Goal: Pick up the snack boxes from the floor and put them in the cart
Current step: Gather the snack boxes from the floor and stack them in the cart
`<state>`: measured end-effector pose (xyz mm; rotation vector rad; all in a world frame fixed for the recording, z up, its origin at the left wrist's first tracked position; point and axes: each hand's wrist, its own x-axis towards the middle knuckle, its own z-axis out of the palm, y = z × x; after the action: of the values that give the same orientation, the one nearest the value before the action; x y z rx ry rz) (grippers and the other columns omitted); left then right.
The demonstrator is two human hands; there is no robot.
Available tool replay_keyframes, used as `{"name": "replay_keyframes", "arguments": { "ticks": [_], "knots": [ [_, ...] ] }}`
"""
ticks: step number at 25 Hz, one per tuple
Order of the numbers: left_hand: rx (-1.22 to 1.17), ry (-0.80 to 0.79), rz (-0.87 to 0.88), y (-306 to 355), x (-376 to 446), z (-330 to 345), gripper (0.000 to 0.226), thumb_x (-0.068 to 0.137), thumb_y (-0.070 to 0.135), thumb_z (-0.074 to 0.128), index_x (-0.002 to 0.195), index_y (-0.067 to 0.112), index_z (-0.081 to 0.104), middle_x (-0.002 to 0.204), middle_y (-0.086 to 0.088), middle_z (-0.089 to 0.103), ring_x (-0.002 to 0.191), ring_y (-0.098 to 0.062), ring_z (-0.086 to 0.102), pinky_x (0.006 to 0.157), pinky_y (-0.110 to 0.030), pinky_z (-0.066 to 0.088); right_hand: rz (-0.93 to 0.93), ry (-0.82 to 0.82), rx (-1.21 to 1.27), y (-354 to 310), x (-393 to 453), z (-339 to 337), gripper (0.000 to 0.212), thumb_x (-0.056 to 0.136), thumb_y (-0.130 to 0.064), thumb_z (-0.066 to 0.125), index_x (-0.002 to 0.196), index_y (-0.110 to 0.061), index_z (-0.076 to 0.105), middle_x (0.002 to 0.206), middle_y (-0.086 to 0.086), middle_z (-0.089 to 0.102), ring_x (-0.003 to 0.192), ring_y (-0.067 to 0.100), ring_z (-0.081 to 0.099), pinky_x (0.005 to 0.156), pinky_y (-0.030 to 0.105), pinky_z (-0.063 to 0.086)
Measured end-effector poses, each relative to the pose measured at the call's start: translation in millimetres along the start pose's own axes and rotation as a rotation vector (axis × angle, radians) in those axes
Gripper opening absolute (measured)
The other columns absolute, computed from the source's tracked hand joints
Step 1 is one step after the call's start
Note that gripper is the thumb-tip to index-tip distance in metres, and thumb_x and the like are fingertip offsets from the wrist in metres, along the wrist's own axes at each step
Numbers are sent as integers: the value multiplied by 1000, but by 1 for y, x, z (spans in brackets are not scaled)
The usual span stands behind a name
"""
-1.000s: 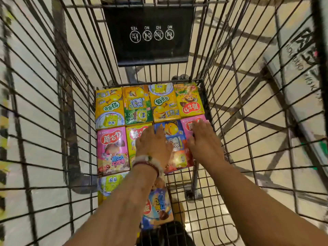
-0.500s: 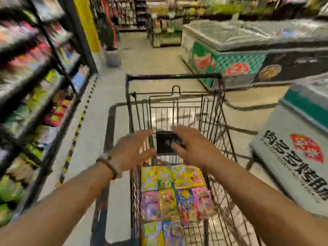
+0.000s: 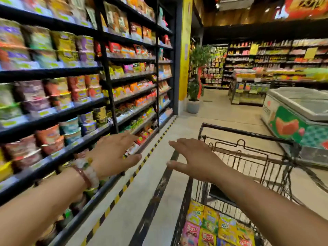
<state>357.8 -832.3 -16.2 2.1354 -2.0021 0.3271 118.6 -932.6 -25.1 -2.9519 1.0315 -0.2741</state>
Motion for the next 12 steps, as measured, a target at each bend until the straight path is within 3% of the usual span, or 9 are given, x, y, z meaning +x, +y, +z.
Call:
{"name": "replay_keyframes", "arguments": {
  "ticks": [12],
  "knots": [
    [142,28,-521,-37,-255,-77,101,58,79,5,147,35,24,154,9,23,141,-15,22,114,-39,19,-503,34,92,-199,-12,-5,70,90,-67,29,151,-37,11,159,-4,12,145,16,8,116,36,6]
  ]
}}
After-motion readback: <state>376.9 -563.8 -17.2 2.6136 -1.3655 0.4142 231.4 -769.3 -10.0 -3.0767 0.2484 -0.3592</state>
